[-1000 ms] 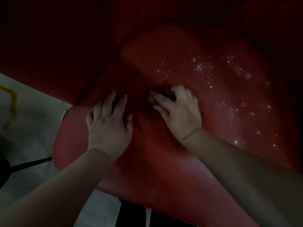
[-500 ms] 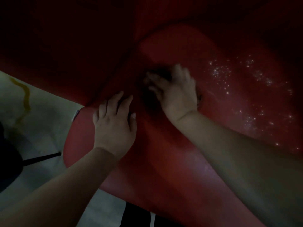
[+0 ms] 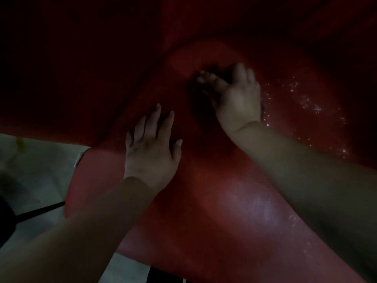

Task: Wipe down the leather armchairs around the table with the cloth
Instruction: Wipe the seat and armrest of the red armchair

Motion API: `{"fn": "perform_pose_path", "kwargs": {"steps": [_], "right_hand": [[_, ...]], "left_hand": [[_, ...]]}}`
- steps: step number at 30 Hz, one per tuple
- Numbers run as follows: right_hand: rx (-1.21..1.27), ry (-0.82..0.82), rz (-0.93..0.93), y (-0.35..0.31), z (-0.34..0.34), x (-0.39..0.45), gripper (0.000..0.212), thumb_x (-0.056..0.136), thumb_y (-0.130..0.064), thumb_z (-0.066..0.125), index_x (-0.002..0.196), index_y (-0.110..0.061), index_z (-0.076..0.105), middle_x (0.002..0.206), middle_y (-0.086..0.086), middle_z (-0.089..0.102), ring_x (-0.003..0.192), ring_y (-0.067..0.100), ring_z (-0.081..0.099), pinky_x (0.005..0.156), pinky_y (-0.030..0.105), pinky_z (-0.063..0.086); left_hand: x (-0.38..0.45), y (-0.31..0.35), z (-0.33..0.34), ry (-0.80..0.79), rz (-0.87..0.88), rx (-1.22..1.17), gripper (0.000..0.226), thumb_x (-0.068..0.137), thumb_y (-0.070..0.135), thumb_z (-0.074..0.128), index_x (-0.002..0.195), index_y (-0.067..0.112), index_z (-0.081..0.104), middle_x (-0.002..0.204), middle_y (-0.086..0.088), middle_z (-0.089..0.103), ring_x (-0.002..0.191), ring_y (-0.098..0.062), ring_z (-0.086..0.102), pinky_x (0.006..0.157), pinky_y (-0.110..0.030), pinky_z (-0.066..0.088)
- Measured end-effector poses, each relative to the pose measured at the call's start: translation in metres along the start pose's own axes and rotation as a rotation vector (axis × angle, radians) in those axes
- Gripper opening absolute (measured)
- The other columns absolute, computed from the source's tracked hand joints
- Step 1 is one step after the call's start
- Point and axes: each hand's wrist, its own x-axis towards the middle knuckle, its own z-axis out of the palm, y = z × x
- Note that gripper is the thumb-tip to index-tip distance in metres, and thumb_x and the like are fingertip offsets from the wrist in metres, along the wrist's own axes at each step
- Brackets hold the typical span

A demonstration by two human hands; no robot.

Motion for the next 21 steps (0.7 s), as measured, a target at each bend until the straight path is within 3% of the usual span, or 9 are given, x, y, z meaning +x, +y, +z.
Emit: {"fn": "perform_pose_path", "kwargs": {"steps": [2, 4, 7, 10, 14, 18, 21], "right_hand": [[0.017, 0.060, 0.224, 0.012, -0.004, -0.009, 0.040, 0.097, -0.042, 0.050, 0.136, -0.040, 0.052, 0.119, 0.013, 0.049, 0.108, 0.035, 0.047, 0.089, 0.043, 0.040], [0.083, 0.088, 0.323, 0.007, -0.010, -0.038, 0.040, 0.095, -0.037, 0.053, 0.136, -0.036, 0.053, 0.116, 0.015, 0.049, 0.104, 0.035, 0.049, 0.087, 0.047, 0.045], [0.182, 0.004, 0.186, -0.015, -0.015, -0.084, 0.041, 0.093, -0.033, 0.055, 0.134, -0.032, 0.056, 0.113, 0.014, 0.051, 0.099, 0.033, 0.052, 0.082, 0.046, 0.048], [0.101, -0.053, 0.018, 0.000, -0.015, -0.069, 0.041, 0.093, -0.036, 0.057, 0.134, -0.035, 0.055, 0.116, 0.011, 0.052, 0.102, 0.031, 0.051, 0.081, 0.045, 0.046], [0.056, 0.056, 0.260, 0.039, -0.011, -0.018, 0.040, 0.096, -0.041, 0.052, 0.135, -0.037, 0.054, 0.118, 0.012, 0.049, 0.107, 0.032, 0.047, 0.087, 0.044, 0.043], [0.082, 0.151, 0.468, 0.033, -0.013, -0.053, 0.041, 0.095, -0.037, 0.055, 0.136, -0.039, 0.053, 0.114, 0.009, 0.049, 0.102, 0.026, 0.048, 0.087, 0.041, 0.043], [0.130, 0.115, 0.368, 0.018, -0.017, -0.088, 0.042, 0.092, -0.034, 0.061, 0.134, -0.036, 0.055, 0.109, 0.010, 0.050, 0.095, 0.026, 0.050, 0.080, 0.040, 0.045]], "left_hand": [[0.005, 0.004, -0.001, 0.000, 0.005, -0.010, 0.062, 0.092, 0.050, 0.037, 0.149, 0.030, 0.023, 0.159, 0.004, 0.012, 0.141, -0.021, 0.012, 0.111, -0.053, 0.020], [0.008, 0.010, -0.003, -0.012, 0.011, -0.012, 0.061, 0.093, 0.049, 0.037, 0.150, 0.030, 0.023, 0.159, 0.005, 0.011, 0.141, -0.021, 0.011, 0.112, -0.050, 0.019], [0.010, 0.019, -0.004, -0.004, 0.027, -0.021, 0.061, 0.092, 0.045, 0.041, 0.149, 0.028, 0.028, 0.159, 0.002, 0.015, 0.141, -0.024, 0.016, 0.111, -0.049, 0.020], [0.014, 0.032, -0.004, -0.008, 0.050, -0.019, 0.061, 0.091, 0.044, 0.041, 0.148, 0.026, 0.030, 0.159, 0.001, 0.018, 0.139, -0.024, 0.017, 0.110, -0.050, 0.022], [0.024, 0.045, 0.000, -0.019, 0.060, 0.004, 0.061, 0.091, 0.046, 0.039, 0.148, 0.027, 0.028, 0.159, 0.002, 0.016, 0.139, -0.023, 0.016, 0.109, -0.053, 0.023], [0.030, 0.059, -0.001, -0.007, 0.053, 0.005, 0.061, 0.091, 0.044, 0.041, 0.147, 0.025, 0.031, 0.158, 0.001, 0.019, 0.138, -0.023, 0.017, 0.109, -0.052, 0.023], [0.032, 0.067, -0.001, -0.033, 0.055, 0.001, 0.060, 0.091, 0.042, 0.042, 0.148, 0.026, 0.031, 0.159, 0.001, 0.018, 0.139, -0.024, 0.017, 0.108, -0.052, 0.023]]}}
